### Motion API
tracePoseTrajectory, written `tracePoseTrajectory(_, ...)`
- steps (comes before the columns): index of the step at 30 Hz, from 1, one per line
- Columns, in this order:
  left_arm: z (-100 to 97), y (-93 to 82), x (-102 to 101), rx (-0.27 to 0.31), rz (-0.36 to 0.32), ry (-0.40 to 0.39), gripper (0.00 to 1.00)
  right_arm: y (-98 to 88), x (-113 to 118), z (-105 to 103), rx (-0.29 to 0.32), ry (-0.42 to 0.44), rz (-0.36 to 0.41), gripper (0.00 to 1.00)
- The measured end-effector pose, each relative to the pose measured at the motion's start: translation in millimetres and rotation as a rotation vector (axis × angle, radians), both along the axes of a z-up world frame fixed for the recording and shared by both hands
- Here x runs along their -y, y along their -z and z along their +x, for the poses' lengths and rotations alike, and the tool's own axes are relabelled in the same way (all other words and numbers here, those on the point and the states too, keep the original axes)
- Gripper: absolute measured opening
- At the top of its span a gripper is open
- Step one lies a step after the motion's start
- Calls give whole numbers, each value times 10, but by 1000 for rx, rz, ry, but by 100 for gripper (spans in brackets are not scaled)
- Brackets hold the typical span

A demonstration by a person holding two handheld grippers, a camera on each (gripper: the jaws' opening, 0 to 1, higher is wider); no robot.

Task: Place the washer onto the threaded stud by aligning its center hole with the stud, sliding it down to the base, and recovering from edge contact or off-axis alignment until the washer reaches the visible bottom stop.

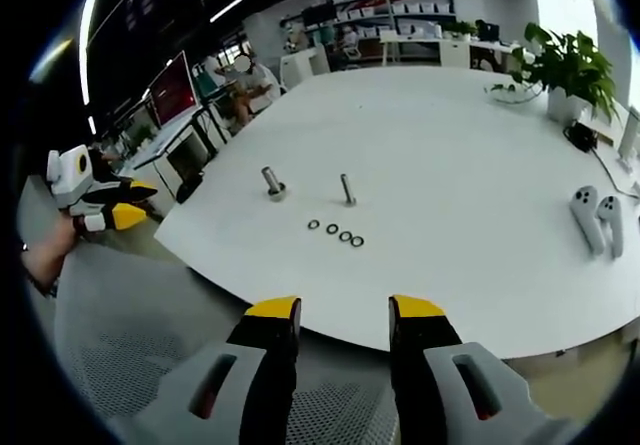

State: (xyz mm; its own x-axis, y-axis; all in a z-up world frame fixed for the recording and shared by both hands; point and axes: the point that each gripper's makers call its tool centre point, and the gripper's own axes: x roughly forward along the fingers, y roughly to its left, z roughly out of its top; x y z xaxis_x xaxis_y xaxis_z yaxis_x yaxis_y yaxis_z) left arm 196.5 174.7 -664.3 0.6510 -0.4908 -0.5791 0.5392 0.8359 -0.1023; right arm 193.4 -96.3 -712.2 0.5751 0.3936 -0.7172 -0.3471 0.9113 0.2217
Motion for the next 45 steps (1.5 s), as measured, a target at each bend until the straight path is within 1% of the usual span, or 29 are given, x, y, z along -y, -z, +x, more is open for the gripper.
tracePoseTrajectory(5,-6,15,-7,-2,9,0,40,22,-20,-18,-12,-20,-12,38)
tracePoseTrajectory(11,-17,33,0,-9,16,10,40,20,-9,-15,-11,-9,-7,38)
tracePoseTrajectory(14,-6,15,-11,3,20,8,40,25,-14,-18,-8,-22,-21,38)
tracePoseTrajectory(16,-10,14,-2,-1,13,10,39,38,-24,-28,-14,-33,-33,39)
tracePoseTrajectory(20,-22,43,2,-9,25,22,39,51,-35,-37,-14,-53,-55,39)
tracePoseTrajectory(22,-21,44,-4,-8,30,21,38,64,-68,-54,-19,-91,-74,40)
tracePoseTrajectory(23,-21,51,-8,-10,36,21,38,81,-93,-78,-24,-127,-94,40)
tracePoseTrajectory(25,-20,48,-9,-6,37,23,38,127,-117,-117,-48,-176,-129,40)
tracePoseTrajectory(26,-18,44,-12,-4,36,21,38,128,-126,-115,-44,-190,-141,40)
tracePoseTrajectory(28,-9,39,-24,-2,33,15,38,103,-136,-99,-24,-191,-145,40)
tracePoseTrajectory(30,-8,35,-27,-1,32,10,38,74,-114,-76,-15,-170,-127,40)
tracePoseTrajectory(33,-3,23,-29,6,32,9,38,67,-119,-65,-13,-161,-120,41)
tracePoseTrajectory(35,2,19,-31,8,30,8,38,81,-136,-77,-18,-190,-149,43)
tracePoseTrajectory(39,2,16,-34,8,28,8,38,86,-171,-86,-27,-224,-165,44)
tracePoseTrajectory(43,3,15,-35,9,29,9,38,105,-220,-130,-35,-297,-202,44)
tracePoseTrajectory(44,-1,18,-34,7,29,10,38,111,-218,-132,-36,-333,-226,44)
tracePoseTrajectory(45,-9,26,-34,5,33,13,38,110,-197,-92,-25,-364,-270,44)
